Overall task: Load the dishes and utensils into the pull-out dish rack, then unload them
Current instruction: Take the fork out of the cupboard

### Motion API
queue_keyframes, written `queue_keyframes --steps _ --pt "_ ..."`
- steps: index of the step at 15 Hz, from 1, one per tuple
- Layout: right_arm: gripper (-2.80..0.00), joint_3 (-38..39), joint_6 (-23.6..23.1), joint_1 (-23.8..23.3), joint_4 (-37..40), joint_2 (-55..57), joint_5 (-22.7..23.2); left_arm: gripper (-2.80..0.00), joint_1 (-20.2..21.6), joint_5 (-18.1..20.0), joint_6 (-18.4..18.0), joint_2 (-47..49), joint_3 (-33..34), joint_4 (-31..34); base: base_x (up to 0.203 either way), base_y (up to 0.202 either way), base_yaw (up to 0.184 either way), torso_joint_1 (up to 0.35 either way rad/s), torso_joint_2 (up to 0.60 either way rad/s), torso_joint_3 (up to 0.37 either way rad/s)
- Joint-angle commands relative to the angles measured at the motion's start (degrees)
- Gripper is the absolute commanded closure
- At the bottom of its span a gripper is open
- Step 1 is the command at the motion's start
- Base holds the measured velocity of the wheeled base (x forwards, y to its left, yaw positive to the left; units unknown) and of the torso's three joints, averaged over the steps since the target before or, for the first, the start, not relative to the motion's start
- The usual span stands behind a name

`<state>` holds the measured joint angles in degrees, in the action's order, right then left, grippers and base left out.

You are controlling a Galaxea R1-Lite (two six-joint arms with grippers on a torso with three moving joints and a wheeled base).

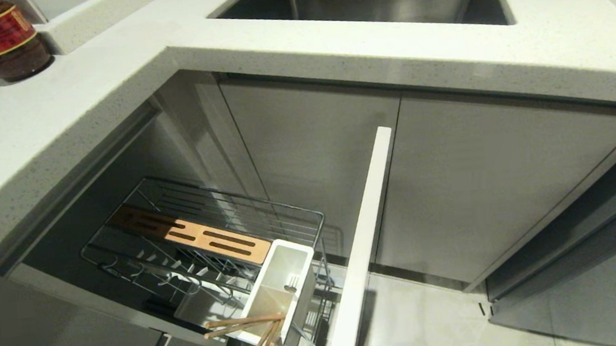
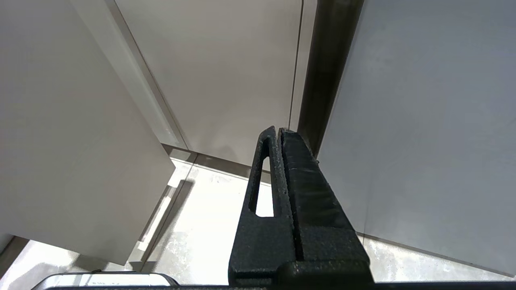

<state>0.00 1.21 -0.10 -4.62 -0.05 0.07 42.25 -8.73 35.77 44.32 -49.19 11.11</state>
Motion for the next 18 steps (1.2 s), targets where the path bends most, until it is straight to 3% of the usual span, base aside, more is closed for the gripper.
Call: queue_keyframes --steps 1,8,12,13,18 --pt "0.0 1.5 0.0 0.0 0.0 0.0 0.0 -2.8 0.0 -0.1 0.3 -0.1 0.1 0.1 0.0 0.0 0.0 0.0 0.0 0.0" --pt "0.0 1.5 0.0 0.0 0.0 0.0 0.0 -2.8 0.0 -0.1 -0.2 -2.3 -2.1 -2.3 0.0 0.0 0.0 0.0 0.0 0.0" --pt "0.0 1.5 0.0 0.0 0.0 0.0 0.0 -2.8 -2.6 0.0 -2.8 -5.9 -8.8 -6.0 0.0 0.0 0.0 0.0 0.0 0.0" --pt "0.0 1.5 0.0 0.0 0.0 0.0 0.0 0.0 -4.1 0.1 -4.1 -6.2 -10.1 -7.2 0.0 0.0 0.0 0.0 0.0 0.0" --pt "0.0 1.5 0.0 0.0 0.0 0.0 0.0 0.0 -15.5 0.2 -9.5 -3.8 -20.6 -10.9 0.0 0.0 0.0 0.0 0.0 0.0"
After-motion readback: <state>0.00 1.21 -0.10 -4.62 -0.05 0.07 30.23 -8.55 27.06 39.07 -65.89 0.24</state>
